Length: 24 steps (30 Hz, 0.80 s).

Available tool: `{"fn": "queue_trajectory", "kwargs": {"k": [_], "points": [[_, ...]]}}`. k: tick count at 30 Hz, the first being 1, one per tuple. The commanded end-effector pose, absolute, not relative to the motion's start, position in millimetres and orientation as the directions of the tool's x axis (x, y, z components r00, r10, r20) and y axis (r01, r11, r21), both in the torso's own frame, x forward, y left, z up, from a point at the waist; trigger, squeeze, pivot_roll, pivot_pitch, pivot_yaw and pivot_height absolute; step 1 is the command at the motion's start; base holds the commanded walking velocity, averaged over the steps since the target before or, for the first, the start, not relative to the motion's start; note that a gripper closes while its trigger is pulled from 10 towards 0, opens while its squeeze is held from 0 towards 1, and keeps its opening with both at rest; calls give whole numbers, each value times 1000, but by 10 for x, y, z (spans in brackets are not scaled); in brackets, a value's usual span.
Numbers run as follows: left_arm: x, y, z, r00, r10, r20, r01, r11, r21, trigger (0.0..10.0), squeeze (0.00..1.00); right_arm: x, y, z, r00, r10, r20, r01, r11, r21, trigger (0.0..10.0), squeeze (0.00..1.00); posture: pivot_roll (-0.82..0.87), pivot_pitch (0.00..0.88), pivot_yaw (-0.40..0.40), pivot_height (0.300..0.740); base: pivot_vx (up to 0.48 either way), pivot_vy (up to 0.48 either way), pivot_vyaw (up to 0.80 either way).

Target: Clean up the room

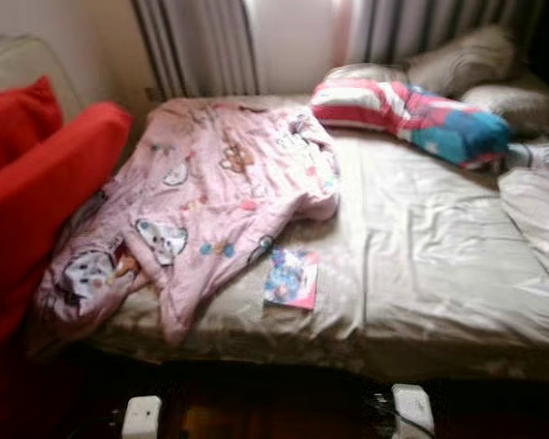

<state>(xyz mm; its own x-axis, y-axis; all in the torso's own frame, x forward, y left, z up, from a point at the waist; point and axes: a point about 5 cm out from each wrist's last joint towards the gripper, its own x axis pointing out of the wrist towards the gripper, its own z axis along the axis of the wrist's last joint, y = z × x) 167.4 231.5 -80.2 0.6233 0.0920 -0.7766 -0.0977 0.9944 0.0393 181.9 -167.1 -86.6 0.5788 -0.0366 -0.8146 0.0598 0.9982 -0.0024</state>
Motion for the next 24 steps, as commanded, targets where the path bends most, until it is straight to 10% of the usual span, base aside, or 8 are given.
{"fn": "queue_trajectory", "kwargs": {"k": [1, 24], "points": [[1661, 2293, -816, 616, 86, -783, -94, 995, 35, 10000, 0, 1779, -1756, -879, 568, -57, -821, 68, 997, -23, 10000, 0, -34, 0, 78, 740, 0, 405, 0], [1658, 2292, -814, 622, 76, -779, -91, 996, 24, 10000, 0, 1774, -1755, -880, 568, -55, -821, 65, 998, -22, 10000, 0, -31, 0, 77, 740, 0, 97, 0]]}}
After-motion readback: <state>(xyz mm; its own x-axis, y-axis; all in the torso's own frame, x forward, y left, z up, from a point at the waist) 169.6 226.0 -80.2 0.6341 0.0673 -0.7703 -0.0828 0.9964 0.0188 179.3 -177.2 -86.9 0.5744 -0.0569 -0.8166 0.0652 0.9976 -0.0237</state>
